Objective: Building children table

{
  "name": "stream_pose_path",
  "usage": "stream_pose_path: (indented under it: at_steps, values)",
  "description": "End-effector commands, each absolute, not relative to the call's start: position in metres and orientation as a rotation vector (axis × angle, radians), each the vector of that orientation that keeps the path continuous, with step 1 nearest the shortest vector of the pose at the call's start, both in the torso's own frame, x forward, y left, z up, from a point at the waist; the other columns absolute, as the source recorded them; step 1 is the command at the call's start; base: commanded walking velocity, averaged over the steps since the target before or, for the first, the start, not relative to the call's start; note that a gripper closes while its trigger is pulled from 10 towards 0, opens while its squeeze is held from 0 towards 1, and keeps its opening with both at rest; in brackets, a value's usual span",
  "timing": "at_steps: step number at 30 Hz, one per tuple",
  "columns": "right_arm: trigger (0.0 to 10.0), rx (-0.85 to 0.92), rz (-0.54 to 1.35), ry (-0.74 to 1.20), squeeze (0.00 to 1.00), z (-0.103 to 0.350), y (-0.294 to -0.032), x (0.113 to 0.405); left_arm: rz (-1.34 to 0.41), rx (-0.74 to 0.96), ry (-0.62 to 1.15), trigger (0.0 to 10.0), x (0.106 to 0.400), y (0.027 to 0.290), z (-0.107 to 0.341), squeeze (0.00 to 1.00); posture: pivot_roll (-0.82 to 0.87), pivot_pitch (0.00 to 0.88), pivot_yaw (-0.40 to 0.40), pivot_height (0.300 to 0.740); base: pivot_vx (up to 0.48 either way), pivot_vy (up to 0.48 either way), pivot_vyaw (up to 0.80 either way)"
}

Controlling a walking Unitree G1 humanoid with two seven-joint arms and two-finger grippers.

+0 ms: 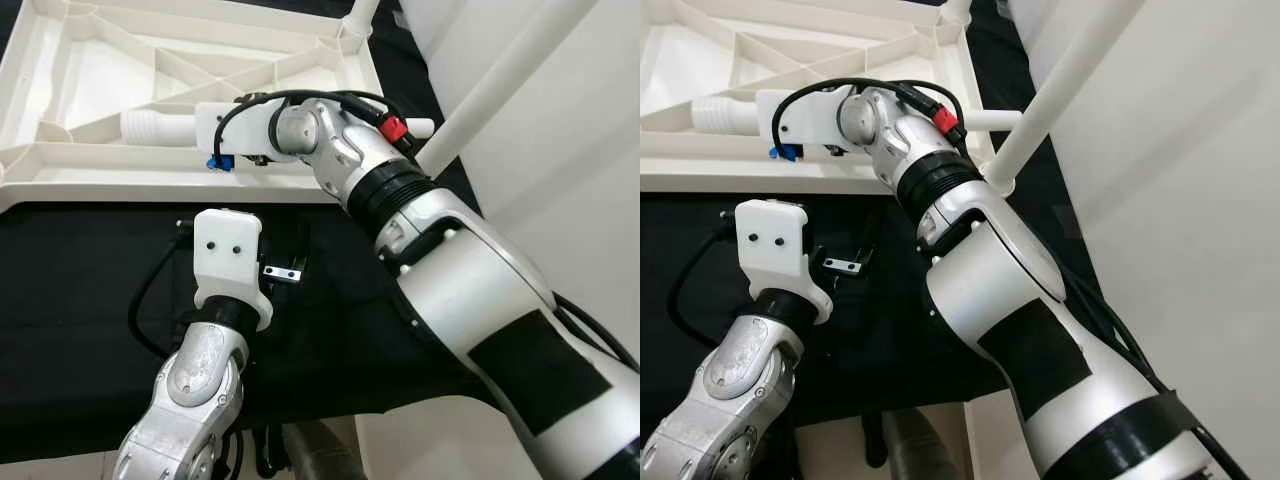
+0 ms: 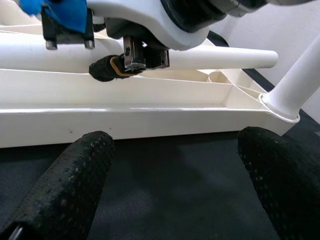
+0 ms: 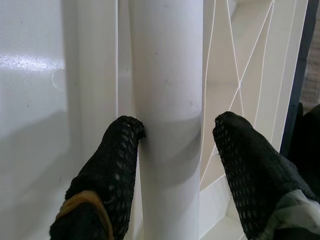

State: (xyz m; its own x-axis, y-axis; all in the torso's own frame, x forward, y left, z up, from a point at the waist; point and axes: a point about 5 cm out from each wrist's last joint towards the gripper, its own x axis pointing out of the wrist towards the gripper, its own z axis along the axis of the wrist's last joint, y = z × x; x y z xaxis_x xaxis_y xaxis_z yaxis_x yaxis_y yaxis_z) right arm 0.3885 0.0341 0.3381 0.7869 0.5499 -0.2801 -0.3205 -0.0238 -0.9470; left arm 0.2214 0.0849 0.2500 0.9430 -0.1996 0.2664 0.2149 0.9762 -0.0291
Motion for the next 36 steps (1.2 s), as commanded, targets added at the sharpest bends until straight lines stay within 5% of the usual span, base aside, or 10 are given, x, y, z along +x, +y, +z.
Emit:
stream_pose_path:
  at_steps: [1,13,19,26,36]
  values:
    - [10.0,-1.450,0.784,-0.069,0.00,0.300,0.033,0.390,-0.227,-0.083,-0.244,10.0,0.216,0.078,0.248,0.00,-0.13,0.413,-0.333,0.740,0.000,0.000,0.00]
    - [10.0,-1.433,0.848,-0.050,0.00,0.287,0.044,0.384,-0.220,-0.132,-0.243,10.0,0.206,0.070,0.256,0.00,-0.16,0.485,-0.373,0.740,0.000,0.000,0.00]
    - [10.0,-1.275,0.866,-0.049,0.00,0.294,0.050,0.381,-0.217,-0.132,-0.250,10.0,0.204,0.069,0.260,0.00,-0.16,0.487,-0.377,0.740,0.000,0.000,0.00]
    - [10.0,-1.070,0.759,-0.003,0.00,0.306,0.025,0.394,-0.197,-0.114,-0.277,10.0,0.205,0.075,0.268,0.00,-0.13,0.473,-0.365,0.740,0.000,0.000,0.00]
    - [10.0,-1.310,0.778,-0.195,0.00,0.311,0.043,0.386,-0.196,-0.104,-0.277,10.0,0.208,0.075,0.269,0.00,-0.12,0.441,-0.343,0.740,0.000,0.000,0.00]
